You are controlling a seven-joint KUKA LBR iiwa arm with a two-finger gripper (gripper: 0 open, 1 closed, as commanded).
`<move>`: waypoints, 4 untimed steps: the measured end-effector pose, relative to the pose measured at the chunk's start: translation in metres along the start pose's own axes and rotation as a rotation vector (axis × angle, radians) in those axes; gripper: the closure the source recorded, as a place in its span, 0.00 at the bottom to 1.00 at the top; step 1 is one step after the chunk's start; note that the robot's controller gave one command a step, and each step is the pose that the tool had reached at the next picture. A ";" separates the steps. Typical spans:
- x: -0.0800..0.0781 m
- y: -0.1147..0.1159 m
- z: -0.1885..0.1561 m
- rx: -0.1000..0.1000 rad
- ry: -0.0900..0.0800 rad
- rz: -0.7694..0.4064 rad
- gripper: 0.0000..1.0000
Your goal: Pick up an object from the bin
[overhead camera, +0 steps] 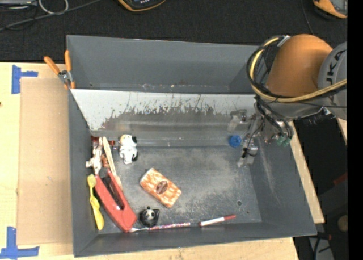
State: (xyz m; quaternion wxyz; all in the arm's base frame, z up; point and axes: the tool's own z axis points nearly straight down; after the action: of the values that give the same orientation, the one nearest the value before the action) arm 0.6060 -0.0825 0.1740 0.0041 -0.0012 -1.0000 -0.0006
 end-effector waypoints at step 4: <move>0.083 0.100 0.037 0.000 -0.004 0.016 0.00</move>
Offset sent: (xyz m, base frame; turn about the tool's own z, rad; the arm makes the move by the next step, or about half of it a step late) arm -0.0390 0.0638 -0.0063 0.0751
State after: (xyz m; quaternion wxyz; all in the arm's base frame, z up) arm 0.5226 0.0181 0.1374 0.0019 -0.0089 -1.0000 -0.0005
